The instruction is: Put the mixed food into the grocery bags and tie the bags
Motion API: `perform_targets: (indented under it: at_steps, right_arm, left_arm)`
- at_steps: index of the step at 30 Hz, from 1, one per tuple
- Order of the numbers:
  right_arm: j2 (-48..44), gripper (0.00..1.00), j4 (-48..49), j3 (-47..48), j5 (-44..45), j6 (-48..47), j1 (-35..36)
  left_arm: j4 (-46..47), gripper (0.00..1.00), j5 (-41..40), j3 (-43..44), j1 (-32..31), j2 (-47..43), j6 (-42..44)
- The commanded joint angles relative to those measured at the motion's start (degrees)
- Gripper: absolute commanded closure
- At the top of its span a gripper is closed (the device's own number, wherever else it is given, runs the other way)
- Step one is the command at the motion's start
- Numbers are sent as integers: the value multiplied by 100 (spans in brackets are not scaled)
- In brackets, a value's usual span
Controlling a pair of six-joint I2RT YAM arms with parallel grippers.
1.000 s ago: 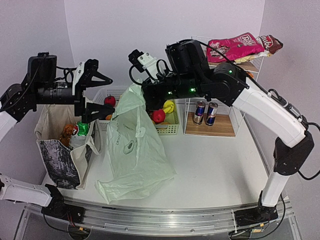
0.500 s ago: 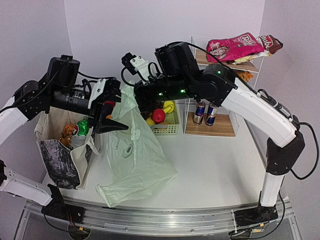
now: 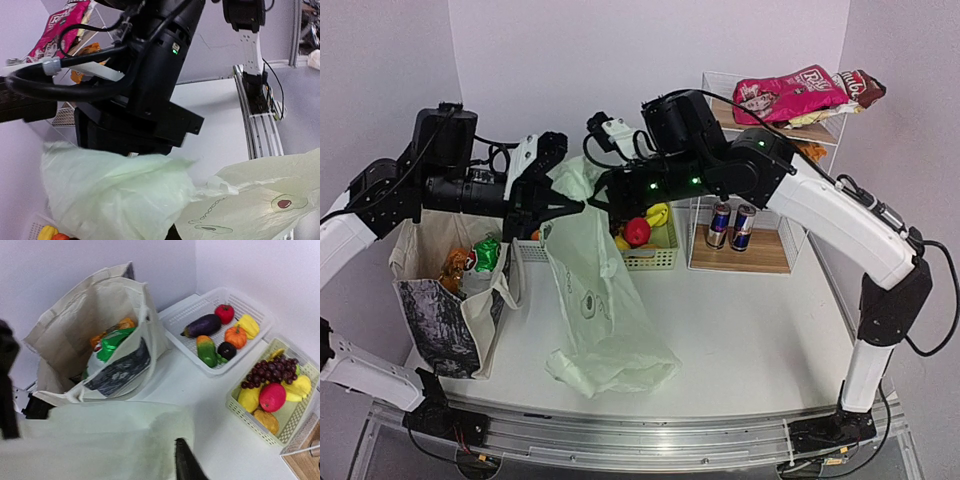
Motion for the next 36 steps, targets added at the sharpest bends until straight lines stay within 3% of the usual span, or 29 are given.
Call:
perform_targets:
  at_steps: [1, 6, 8, 13, 18, 23, 27, 33, 34, 35, 36]
  right_arm:
    - [-262, 59, -931, 112, 1019, 1423, -356]
    - [-555, 20, -2058, 15, 1011, 3058, -17]
    - [-701, 14, -2244, -68, 1149, 3384, 367]
    - [-565, 10, -3490, 111, 1464, 4182, 988]
    - [-1066, 11, -3912, -1112, 1817, 4915, 1123]
    - [-1510, 15, -3183, -2105, 2144, 4583, 1115]
    - [-1570, 12, -3136, -2459, 1969, 4563, 1114]
    - [-2465, 11, -2533, -4086, 1195, 5589, 1129]
    - [-2567, 15, -2225, -4356, 1019, 5660, 1133]
    - [-2644, 29, -1860, -4578, 874, 5688, 1135]
    - [-2705, 49, -1467, -4786, 744, 5691, 1137]
  left_arm:
    - [668, 100, -495, 213, -18, -179, -1859]
    - [1079, 100, -844, -22, -70, -171, -2404]
    - [1183, 100, -1013, -75, -159, -145, -2416]
    - [1319, 100, -1179, 147, -354, -34, -2439]
    - [1072, 100, -1380, 305, -351, -75, -2473]
    - [1182, 100, -1086, -73, -350, -417, -2431]
    - [1249, 100, -1203, -121, -352, -489, -2442]
    - [1200, 100, -1643, -31, -352, -464, -2439]
    - [1188, 100, -1661, -30, -352, -464, -2469]
    - [1179, 100, -1674, -37, -350, -464, -2513]
    - [1173, 100, -1685, -52, -347, -465, -2564]
